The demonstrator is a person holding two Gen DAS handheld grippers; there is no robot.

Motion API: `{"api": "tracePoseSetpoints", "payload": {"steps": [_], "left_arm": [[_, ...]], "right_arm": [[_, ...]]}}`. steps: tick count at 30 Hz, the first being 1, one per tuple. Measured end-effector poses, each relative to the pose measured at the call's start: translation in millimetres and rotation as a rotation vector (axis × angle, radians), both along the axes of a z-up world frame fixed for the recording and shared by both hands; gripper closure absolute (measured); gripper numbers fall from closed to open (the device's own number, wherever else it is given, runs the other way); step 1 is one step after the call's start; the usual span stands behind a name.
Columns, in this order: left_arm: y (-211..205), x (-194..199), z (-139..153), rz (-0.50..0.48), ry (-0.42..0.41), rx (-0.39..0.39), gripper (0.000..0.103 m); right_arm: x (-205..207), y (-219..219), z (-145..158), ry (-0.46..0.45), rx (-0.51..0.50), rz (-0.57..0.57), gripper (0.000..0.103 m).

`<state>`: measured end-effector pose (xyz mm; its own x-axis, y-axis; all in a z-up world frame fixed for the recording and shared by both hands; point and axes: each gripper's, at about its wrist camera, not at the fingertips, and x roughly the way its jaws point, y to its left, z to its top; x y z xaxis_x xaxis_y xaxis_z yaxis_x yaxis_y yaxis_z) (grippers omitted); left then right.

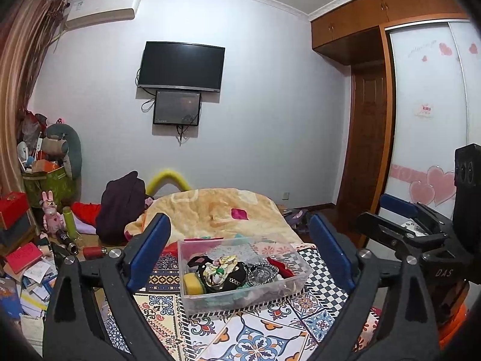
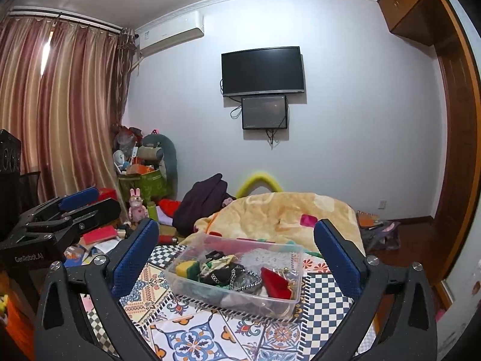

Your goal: Organize soft objects

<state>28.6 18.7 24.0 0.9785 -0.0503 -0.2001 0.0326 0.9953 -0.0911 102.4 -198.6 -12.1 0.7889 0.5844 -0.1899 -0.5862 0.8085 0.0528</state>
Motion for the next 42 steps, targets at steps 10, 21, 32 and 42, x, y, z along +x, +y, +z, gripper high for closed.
{"api": "tracePoseSetpoints", "payload": {"steps": [10, 21, 32, 42], "left_arm": [[-2.9, -1.8, -1.1, 0.002, -0.003, 0.014, 0.005], [-4.2, -0.9, -1.4, -0.003, 0.002, 0.014, 0.000], [-0.7, 0.2, -2.6, -0.005, 0.013, 0.002, 0.000], [-2.5, 1.6, -3.6, -0.012, 0.018, 0.009, 0.000]], "right_arm": [[0.5, -1.2, -0.6, 0.003, 0.004, -0.003, 0.000], [-1.2, -5.5, 0.0, 0.006, 0.013, -0.010, 0.000], [-1.3, -5.9, 1.3, 0.005, 0.010, -0.020, 0.000], [-0.4, -6.5, 0.5, 0.006, 0.009, -0.021, 0.000]]}}
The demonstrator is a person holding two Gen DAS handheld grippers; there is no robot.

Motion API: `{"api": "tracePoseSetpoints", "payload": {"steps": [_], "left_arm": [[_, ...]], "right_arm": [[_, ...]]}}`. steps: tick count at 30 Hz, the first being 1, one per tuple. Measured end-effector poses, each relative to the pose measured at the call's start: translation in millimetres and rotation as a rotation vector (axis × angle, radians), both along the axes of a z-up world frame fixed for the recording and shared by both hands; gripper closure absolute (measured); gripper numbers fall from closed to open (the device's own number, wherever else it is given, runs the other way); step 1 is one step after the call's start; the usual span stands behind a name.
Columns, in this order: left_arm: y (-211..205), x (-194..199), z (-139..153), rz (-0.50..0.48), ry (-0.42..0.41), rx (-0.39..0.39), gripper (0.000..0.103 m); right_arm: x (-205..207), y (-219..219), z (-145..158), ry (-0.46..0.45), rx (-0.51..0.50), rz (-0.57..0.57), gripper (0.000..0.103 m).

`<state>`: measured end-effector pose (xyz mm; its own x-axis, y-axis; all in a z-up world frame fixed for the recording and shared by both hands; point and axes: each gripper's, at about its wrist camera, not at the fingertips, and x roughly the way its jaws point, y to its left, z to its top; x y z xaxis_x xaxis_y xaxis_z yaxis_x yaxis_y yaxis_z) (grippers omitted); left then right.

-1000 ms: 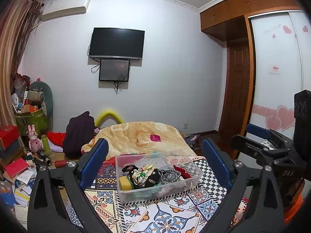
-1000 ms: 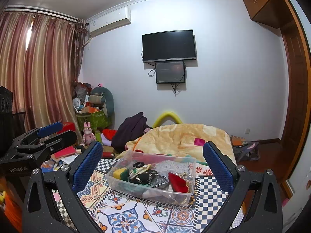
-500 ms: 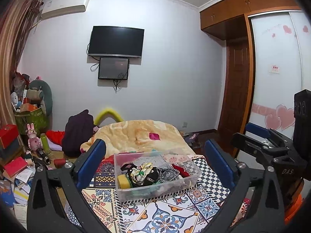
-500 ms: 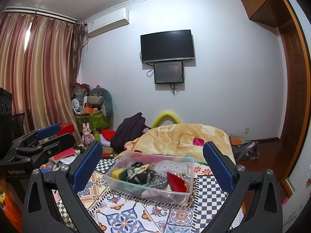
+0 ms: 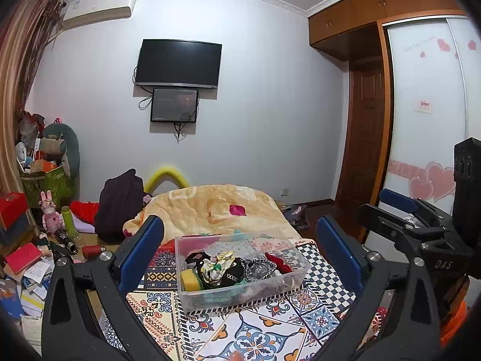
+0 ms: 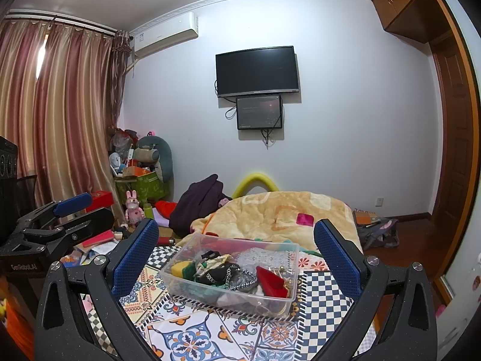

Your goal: Organize soft objects

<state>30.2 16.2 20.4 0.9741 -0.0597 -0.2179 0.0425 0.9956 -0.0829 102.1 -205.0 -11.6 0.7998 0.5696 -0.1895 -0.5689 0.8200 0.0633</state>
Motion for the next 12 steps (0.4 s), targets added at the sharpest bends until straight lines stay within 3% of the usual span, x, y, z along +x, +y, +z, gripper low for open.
{"api": "tracePoseSetpoints", "payload": {"steps": [12], "left_arm": [[-5.2, -3.3, 0.8, -0.014, -0.005, 0.007, 0.000]], "right_arm": [[2.3, -2.6, -3.6, 0.015, -0.005, -0.011, 0.000]]}}
